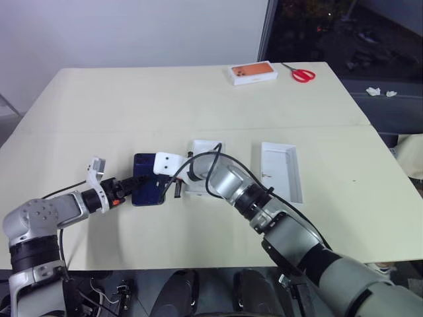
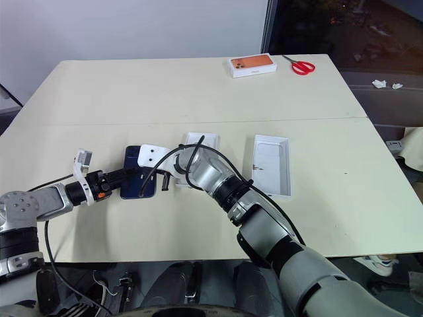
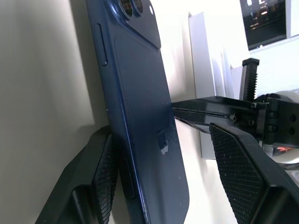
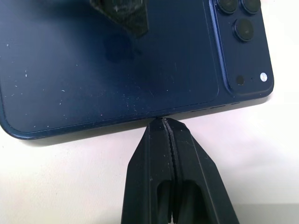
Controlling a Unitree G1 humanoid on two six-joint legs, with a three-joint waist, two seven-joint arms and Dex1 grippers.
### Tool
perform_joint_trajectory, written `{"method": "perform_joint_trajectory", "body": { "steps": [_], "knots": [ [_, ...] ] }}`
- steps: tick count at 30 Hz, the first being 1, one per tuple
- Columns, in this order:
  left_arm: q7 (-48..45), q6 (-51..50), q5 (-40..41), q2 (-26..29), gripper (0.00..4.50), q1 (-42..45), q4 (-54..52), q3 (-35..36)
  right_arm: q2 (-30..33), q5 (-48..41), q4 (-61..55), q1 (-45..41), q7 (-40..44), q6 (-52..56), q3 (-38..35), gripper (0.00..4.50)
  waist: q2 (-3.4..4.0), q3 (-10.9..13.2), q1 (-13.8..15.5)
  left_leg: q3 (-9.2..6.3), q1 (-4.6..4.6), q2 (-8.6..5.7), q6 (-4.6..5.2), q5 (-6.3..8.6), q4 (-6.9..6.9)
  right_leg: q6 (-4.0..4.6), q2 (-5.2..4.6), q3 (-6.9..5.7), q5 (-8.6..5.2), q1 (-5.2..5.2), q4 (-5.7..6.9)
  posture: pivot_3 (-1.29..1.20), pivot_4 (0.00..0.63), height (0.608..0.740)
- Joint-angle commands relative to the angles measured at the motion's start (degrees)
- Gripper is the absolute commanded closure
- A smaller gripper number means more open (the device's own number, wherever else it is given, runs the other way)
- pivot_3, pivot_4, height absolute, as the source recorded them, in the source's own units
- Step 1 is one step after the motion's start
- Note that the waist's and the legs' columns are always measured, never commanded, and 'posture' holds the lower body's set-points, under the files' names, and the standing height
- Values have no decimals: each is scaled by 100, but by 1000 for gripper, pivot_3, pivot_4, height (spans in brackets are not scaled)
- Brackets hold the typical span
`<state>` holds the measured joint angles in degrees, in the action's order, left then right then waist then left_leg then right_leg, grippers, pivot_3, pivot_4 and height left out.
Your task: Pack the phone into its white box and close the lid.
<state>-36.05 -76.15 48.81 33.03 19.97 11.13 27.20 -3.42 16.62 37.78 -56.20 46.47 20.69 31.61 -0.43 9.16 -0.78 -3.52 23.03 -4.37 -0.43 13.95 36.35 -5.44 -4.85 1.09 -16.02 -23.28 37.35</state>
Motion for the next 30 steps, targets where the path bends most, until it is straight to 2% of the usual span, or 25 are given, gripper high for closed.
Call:
{"method": "perform_joint_trajectory", "body": {
  "steps": [1,7,10,13,15,24,28,30],
  "knots": [
    [15,-216,-56,-86,1367,-162,149,-280,15,22,-127,-1,-7,-54,-8,4461,0,0,-1,0,0,0,0,0,-1,0,0,0,0,0,0,0,150,740],
    [-41,-161,-57,-34,1367,-203,227,-201,9,-18,-167,10,16,-33,-41,4461,0,0,-12,0,0,0,0,0,-4,0,0,0,0,-2,-2,0,150,740],
    [-20,-163,-66,-126,2183,-215,276,-238,22,27,-158,16,-8,-74,-6,4500,0,0,-23,0,0,0,0,0,-5,0,0,1,0,-2,-3,0,150,740],
    [12,-181,-52,-182,3736,-230,292,-208,25,16,-164,18,-2,-65,-21,4500,-1,-1,-23,0,0,0,0,0,-9,0,1,1,0,-4,-5,0,150,740],
    [7,-196,-25,-186,4464,-256,307,-195,36,13,-166,11,2,-66,-27,4500,-8,-5,-8,-3,-7,1,-1,0,-9,0,0,-3,0,7,-7,0,150,740],
    [-366,-827,727,-55,4487,-643,-34,147,125,-227,-430,60,54,-222,-286,4500,-9,-4,-51,0,-23,8,-1,0,-29,1,6,4,-1,10,-13,0,150,740],
    [-275,-905,985,-106,4487,-643,71,631,132,-1200,-1010,77,474,488,-1170,4500,-11,1,-60,0,-17,11,1,1,-29,1,8,6,-1,4,-13,0,150,740],
    [-279,-1015,1188,-117,4500,-604,216,959,171,-1667,-1365,60,602,957,-1586,3967,-11,1,-65,0,-2,17,0,0,-26,1,11,5,-1,-10,-12,0,150,740]
  ]
}}
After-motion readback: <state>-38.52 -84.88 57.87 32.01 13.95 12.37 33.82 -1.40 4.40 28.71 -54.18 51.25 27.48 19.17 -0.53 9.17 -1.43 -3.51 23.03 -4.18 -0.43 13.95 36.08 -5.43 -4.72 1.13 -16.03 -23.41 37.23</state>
